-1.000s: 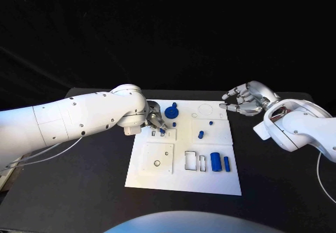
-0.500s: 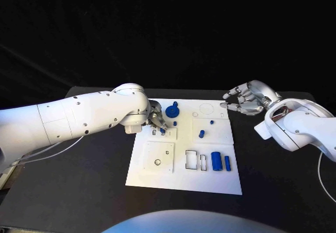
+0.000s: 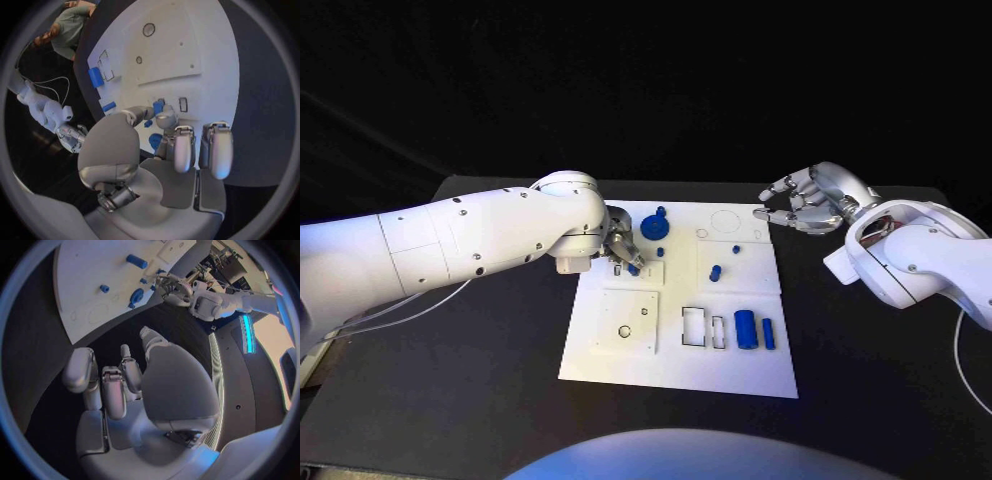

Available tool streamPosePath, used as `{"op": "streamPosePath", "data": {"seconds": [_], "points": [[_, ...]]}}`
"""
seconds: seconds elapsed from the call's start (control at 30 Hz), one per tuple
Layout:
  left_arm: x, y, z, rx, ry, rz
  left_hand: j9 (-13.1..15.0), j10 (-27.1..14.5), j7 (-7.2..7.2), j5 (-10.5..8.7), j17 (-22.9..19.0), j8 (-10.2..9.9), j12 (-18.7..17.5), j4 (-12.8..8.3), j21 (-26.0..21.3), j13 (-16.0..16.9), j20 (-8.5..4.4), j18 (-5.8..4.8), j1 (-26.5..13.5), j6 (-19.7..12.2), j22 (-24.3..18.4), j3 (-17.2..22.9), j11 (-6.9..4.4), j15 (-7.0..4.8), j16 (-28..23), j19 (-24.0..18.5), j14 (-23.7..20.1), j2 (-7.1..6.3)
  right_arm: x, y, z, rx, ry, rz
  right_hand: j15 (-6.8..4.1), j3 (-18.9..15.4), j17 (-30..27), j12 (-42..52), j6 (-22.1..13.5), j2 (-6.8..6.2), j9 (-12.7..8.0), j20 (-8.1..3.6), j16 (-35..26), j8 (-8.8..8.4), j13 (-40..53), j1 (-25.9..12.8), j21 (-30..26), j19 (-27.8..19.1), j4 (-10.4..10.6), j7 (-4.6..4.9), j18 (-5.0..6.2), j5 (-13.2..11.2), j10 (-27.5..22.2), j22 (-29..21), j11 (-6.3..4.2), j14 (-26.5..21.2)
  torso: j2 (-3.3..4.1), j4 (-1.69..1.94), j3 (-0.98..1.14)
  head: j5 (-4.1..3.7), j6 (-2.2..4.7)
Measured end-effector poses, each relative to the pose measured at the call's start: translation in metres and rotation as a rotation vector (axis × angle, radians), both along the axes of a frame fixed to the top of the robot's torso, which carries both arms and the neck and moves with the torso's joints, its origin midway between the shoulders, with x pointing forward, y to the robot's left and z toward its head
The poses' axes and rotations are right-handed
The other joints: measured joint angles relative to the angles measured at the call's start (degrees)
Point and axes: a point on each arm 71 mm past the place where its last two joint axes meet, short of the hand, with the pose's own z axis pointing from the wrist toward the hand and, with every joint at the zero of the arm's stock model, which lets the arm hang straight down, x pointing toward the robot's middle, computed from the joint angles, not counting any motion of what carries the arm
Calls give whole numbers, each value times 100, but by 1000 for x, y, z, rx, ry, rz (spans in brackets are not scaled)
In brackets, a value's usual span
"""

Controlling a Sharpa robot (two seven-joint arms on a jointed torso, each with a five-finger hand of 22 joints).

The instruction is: Assemble the parts on the task board

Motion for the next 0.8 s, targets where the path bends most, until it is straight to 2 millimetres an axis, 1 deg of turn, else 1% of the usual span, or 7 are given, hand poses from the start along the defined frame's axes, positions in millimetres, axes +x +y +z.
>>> {"op": "streamPosePath", "data": {"seconds": [0.17, 0.23, 0.27, 0.3, 0.8], "points": [[0, 0, 0, 5, 1, -6, 10, 0, -3, 33, 0, 1, 0, 0, 0, -7, 0, 0, -8, 3, 0, 0, 0, 0, 0, 0, 0, -8, 0, 0, 0, 0, 0, 0, 0, 0, 0, 0, 0, 0, 10, 0, 0, 0, 0, 0, 0, 0, 0, 0, 0, 0, 0, 0, 0, 0, -1, 2, 2, -5, 9], [0, -1, 0, 7, 0, -8, 28, 0, -11, 33, 0, 1, -21, 0, 0, -14, -20, 0, -22, 11, 0, 0, 0, 0, 0, -20, 0, -22, 0, 0, 0, 0, 0, 1, 0, 0, 0, 0, 0, 0, 10, 0, 0, 0, 0, 0, 0, 0, 0, 0, 0, 0, 0, 0, 0, 0, -1, 2, 3, -3, 6], [0, -1, 0, 8, 0, -9, 29, 0, -11, 33, 0, 1, -21, -78, 0, -13, -21, 1, -22, 11, 0, 78, 0, 0, 0, -21, 0, -21, 0, 0, 0, 0, 0, 1, 0, 0, 0, 0, 0, 0, 9, 0, 0, 0, 0, 0, 0, 0, 0, 0, 0, 0, 0, 0, 0, 0, -1, 2, 3, -1, 3], [-1, -1, 0, 9, 0, -10, 29, 0, -11, 32, 0, 1, -21, -221, 0, -14, -21, 1, -22, 12, 0, 221, 0, 0, 0, -21, 0, -22, 0, 0, 0, 0, 0, 1, 0, 0, 0, 0, 0, 0, 9, 0, 0, 0, 0, 0, 0, 0, 0, 0, 0, 0, 0, 0, 0, 0, -1, 2, 3, -1, 1], [0, -3, -2, 14, -2, -15, 16, -1, 0, 31, 5, 25, -21, -221, 0, -13, -20, 1, -21, 22, 0, 221, 1, 0, 0, -21, 0, -21, 0, 1, 0, 0, 1, 2, 0, 0, 0, 0, 0, 0, 9, 0, 0, 0, 0, 0, 0, 0, 0, 0, 0, 0, 0, 0, 0, 0, 2, 0, 7, 6, -24]]}}
